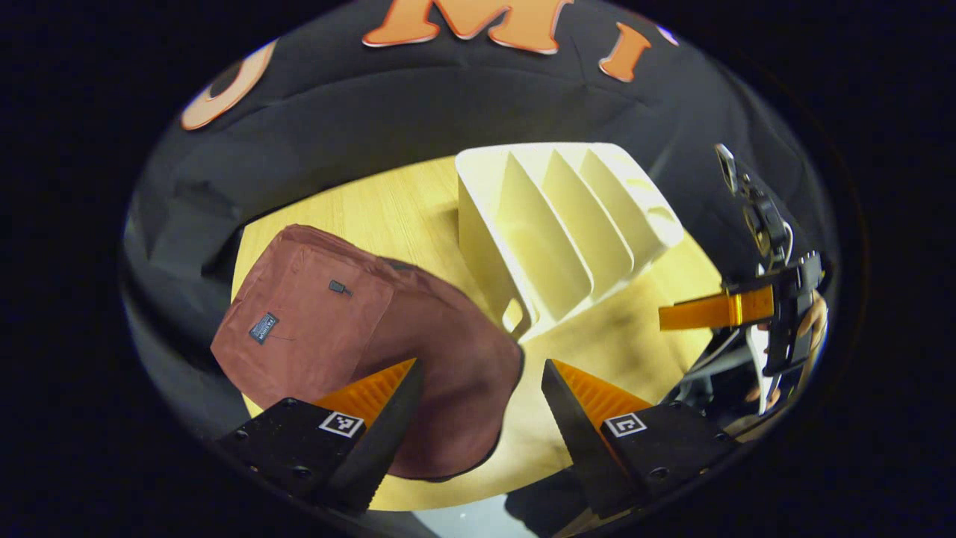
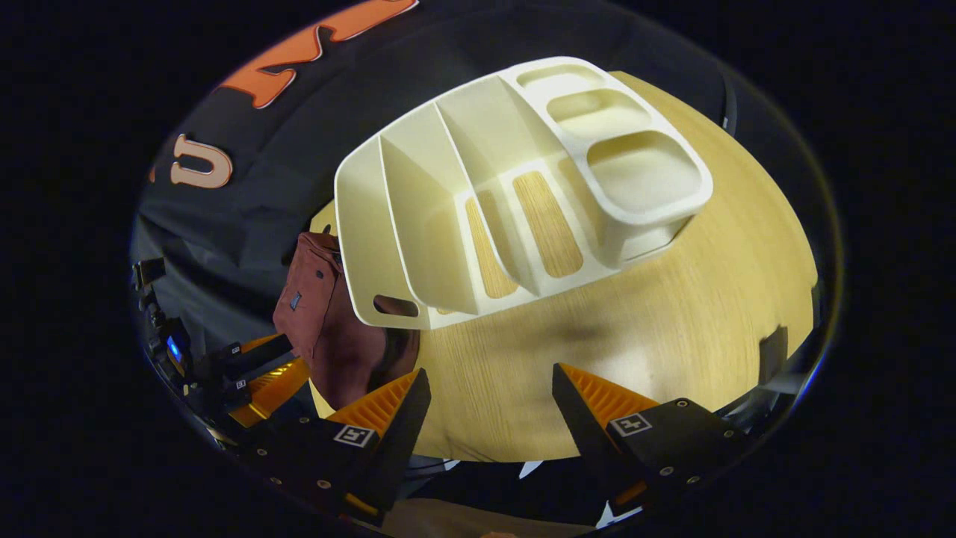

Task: Open the schoolbag, grab two books from the bookshelf and put them into the schoolbag.

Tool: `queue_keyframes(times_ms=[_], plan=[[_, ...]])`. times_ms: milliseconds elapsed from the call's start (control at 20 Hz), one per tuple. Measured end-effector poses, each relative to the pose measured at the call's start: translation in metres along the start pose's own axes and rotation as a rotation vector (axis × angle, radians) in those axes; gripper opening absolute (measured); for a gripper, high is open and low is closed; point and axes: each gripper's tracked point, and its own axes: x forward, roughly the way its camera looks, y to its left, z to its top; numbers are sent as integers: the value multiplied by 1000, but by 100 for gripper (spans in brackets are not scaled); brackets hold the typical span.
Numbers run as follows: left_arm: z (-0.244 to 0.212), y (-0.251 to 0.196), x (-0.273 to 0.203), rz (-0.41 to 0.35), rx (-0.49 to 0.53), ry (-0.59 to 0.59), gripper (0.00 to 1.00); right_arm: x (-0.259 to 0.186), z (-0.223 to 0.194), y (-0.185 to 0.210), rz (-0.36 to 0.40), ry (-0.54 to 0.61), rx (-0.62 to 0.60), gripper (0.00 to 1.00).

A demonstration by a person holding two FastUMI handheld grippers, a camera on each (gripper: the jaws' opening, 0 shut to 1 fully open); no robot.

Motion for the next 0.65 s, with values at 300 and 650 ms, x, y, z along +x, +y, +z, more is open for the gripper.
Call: queue_keyframes(times_ms=[300, 650], plan=[[75, -32, -33, 31, -132, -307, 97, -72, 91, 11, 57, -308, -120, 98], [155, -34, -71, 116, -109, -654, 96, -169, 145, 26, 76, -651, -221, 97]])
